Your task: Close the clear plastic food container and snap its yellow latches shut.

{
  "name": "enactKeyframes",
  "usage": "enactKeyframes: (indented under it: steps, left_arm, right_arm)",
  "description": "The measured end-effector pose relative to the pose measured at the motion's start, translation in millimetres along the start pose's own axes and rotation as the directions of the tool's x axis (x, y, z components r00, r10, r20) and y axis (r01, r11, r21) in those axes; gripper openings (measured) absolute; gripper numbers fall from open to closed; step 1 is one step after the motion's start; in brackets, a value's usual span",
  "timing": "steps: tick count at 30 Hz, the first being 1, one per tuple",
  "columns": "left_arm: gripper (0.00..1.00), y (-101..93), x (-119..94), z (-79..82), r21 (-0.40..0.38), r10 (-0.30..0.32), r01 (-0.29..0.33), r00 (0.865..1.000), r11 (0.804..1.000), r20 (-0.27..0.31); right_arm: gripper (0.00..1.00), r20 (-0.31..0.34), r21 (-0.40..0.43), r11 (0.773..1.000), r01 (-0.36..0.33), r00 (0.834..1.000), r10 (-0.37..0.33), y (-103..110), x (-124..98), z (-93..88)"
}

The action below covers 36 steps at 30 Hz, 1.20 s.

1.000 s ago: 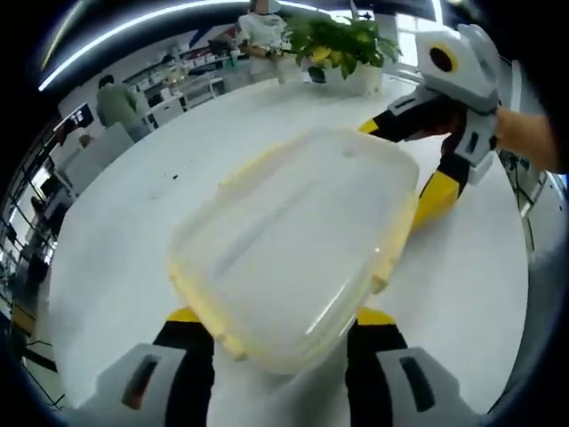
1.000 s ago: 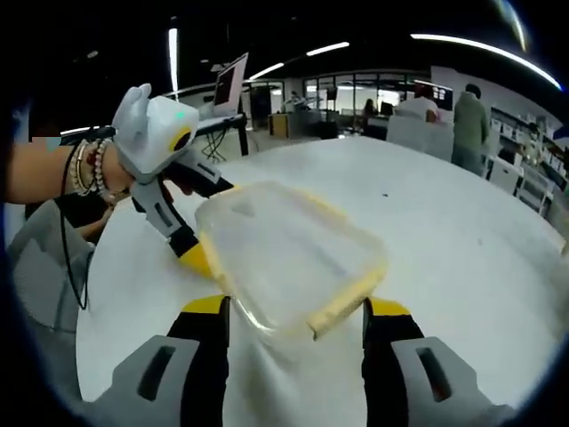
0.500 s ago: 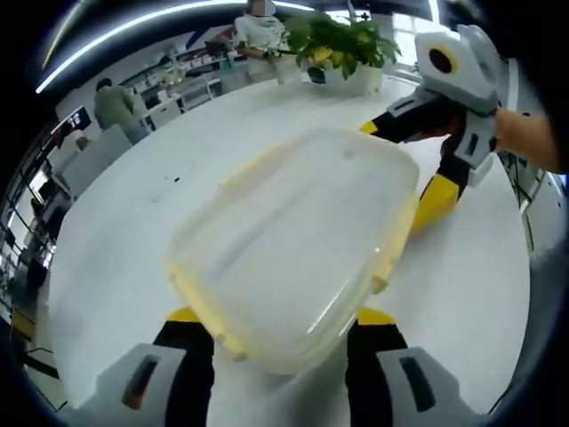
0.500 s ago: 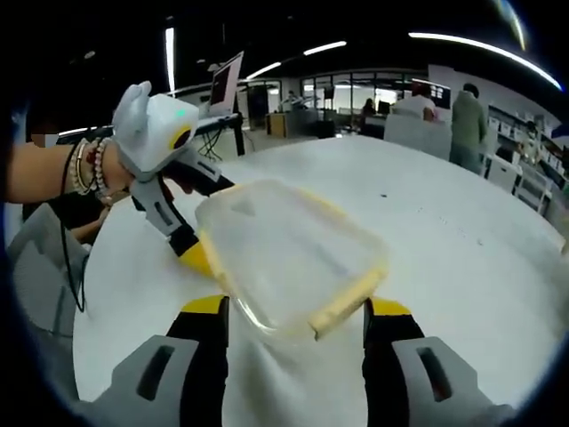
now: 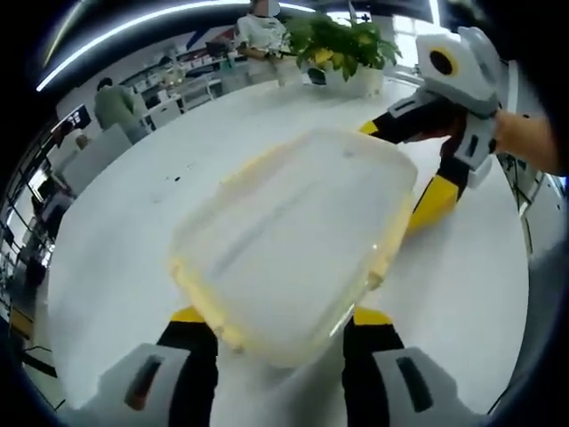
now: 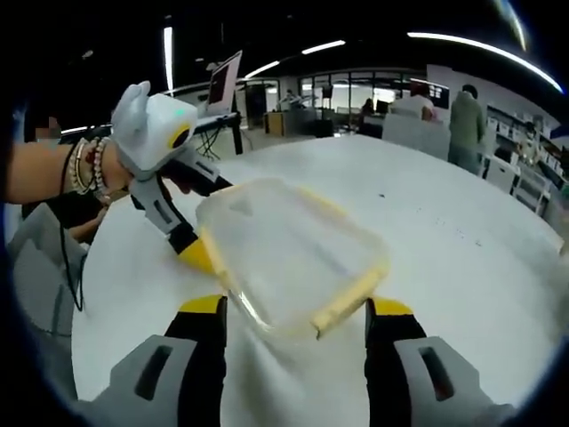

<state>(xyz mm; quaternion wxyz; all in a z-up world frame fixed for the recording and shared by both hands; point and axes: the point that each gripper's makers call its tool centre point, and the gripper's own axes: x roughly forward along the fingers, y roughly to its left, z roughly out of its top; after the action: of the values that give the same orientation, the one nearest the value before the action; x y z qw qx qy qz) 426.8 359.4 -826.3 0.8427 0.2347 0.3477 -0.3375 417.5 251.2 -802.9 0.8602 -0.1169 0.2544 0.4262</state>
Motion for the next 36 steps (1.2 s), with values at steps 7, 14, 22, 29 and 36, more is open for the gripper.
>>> enactKeyframes:
  steps: [7, 14, 22, 29, 36]
  left_arm:
    - [0.58, 3.2, -18, -2.1, -0.008, 0.06, -0.06, 0.998, 0.998, 0.007]
    - [0.64, -11.0, -56, 27.8, -0.07, 0.056, -0.042, 0.977, 0.997, 0.208]
    - [0.74, -20.1, -121, 42.2, -0.098, 0.112, -0.081, 0.922, 0.992, 0.37]
    - [0.83, -30.7, -172, 26.8, -0.11, 0.133, -0.093, 0.884, 0.99, 0.448]
    - [0.92, -30.4, -208, -12.7, -0.097, 0.19, -0.164, 0.87, 0.982, 0.454]
  right_arm:
    - [0.67, 0.017, 0.001, 1.0, 0.024, 1.0, -0.024, 2, -16, 4.5]
    - [0.7, 0.058, 0.021, 0.999, 0.047, 0.997, -0.048, 10, -40, 12.4]
    - [0.72, 0.142, 0.058, 0.993, 0.101, 0.984, -0.109, 30, -82, 29.9]
    - [0.72, 0.187, 0.08, 0.985, 0.154, 0.968, -0.166, 53, -114, 40.6]
    - [0.74, 0.264, 0.133, 0.974, 0.183, 0.941, -0.213, 84, -149, 48.0]
